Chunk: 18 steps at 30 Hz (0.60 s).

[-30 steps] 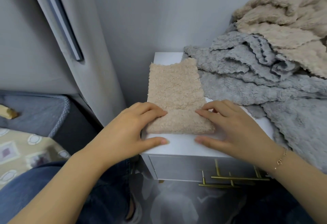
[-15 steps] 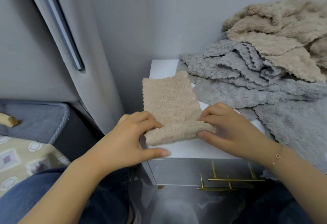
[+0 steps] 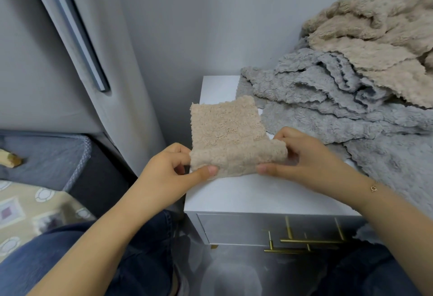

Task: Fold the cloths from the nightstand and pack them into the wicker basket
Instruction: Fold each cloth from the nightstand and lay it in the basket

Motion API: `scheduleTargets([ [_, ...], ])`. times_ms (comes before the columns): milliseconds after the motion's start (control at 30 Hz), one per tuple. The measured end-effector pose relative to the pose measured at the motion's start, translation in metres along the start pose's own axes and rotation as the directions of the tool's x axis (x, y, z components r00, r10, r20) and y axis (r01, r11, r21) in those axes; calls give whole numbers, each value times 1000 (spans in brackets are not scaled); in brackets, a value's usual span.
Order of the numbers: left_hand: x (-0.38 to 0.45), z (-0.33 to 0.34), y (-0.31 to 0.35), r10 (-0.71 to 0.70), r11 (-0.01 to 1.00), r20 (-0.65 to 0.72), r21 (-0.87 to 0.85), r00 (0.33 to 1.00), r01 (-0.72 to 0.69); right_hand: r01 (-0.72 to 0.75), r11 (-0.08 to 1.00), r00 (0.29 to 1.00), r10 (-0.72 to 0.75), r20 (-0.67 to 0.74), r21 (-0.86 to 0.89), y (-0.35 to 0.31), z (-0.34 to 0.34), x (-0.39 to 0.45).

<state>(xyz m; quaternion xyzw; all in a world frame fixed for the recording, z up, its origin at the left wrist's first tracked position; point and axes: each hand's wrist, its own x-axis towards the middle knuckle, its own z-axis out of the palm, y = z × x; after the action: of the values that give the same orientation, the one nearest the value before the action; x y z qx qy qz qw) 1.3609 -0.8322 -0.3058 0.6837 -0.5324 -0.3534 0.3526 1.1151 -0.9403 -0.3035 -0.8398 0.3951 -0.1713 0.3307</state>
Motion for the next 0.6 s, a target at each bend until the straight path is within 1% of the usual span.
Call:
scheduleTargets([
  [100, 2, -1, -2, -104, 987, -20, -125, 994, 101, -78, 993, 996, 82, -37, 88, -5, -2, 4],
  [200, 5, -4, -1, -180, 971, -8, -163, 984, 176, -145, 984, 984, 154, -84, 108, -9, -2, 7],
  [267, 8, -5, 0, -200, 968, -36, -161, 979, 191, -162, 984, 978, 170, -118, 75, -9, 0, 9],
  [333, 10, -4, 0, -205, 971, -75, -141, 976, 193, -156, 988, 972, 154, -177, 3, -9, 5, 10],
  [400, 11, 0, -1, -190, 981, -129, -74, 973, 181, -165, 983, 962, 142, -233, -79, -7, 9, 12],
  [467, 11, 5, -2, -121, 989, -224, 56, 967, 136, -181, 972, 953, 136, -272, -149, -3, 12, 12],
  [500, 10, 6, -2, -53, 987, -288, 131, 956, 94, -183, 966, 949, 126, -290, -180, -2, 13, 12],
  [567, 7, 7, -3, 152, 950, -390, 311, 908, -26, -157, 967, 940, 85, -330, -199, 0, 15, 11],
  [600, 5, 6, -2, 265, 912, -405, 400, 875, -90, -121, 976, 936, 51, -349, -182, 0, 16, 11],
])
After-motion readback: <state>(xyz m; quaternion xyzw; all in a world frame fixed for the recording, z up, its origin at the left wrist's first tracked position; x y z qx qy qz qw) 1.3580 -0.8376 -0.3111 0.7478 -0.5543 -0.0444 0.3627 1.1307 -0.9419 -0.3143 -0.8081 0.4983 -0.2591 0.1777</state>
